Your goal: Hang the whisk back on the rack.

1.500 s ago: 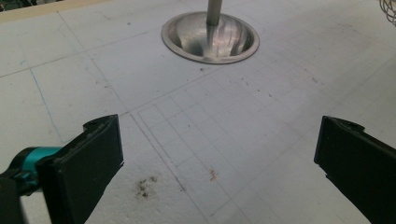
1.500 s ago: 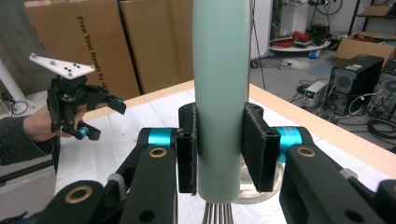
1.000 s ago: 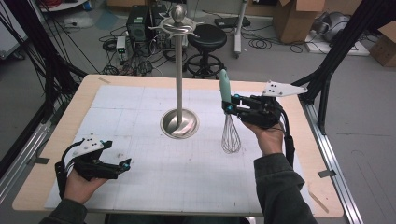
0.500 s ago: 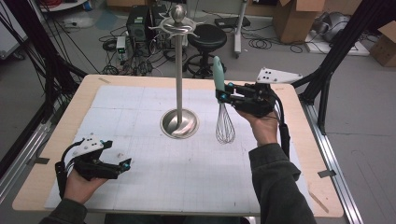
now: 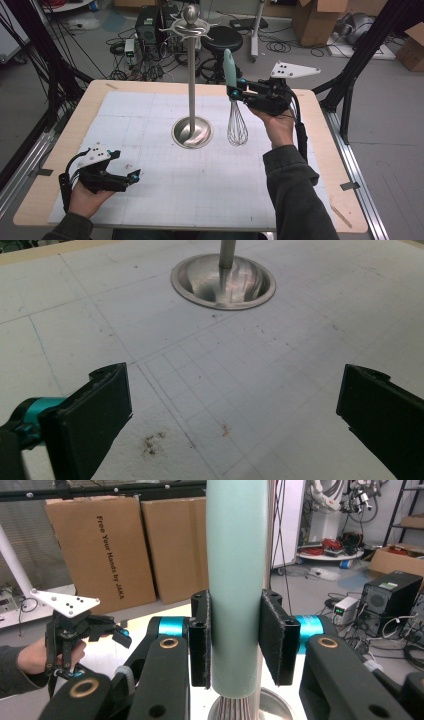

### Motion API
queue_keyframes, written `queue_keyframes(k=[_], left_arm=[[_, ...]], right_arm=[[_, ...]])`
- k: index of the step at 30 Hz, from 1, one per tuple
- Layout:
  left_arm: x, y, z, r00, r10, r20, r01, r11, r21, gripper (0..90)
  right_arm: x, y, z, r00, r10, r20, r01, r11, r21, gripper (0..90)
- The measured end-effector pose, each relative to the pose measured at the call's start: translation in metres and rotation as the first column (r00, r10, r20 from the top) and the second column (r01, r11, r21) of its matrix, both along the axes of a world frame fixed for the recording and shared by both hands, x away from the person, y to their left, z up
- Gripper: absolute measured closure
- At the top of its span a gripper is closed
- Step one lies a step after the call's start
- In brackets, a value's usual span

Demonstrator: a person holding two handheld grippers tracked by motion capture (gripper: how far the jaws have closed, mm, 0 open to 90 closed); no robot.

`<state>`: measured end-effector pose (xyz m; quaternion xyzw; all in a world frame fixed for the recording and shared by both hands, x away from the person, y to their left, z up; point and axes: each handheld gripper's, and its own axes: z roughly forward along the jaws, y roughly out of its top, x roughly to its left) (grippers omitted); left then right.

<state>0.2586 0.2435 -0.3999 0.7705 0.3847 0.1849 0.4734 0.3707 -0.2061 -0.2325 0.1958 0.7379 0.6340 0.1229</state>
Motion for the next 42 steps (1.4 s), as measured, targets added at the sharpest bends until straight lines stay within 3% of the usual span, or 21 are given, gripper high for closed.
queue_keyframes(k=[42], left_arm=[[0.0,0.001,0.0,1.0,0.0,0.001,0.0,1.0,-0.008,1.7]], right_arm=[[0.024,0.024,0.02,1.0,0.0,0.007,0.0,1.0,-0.01,69.1]])
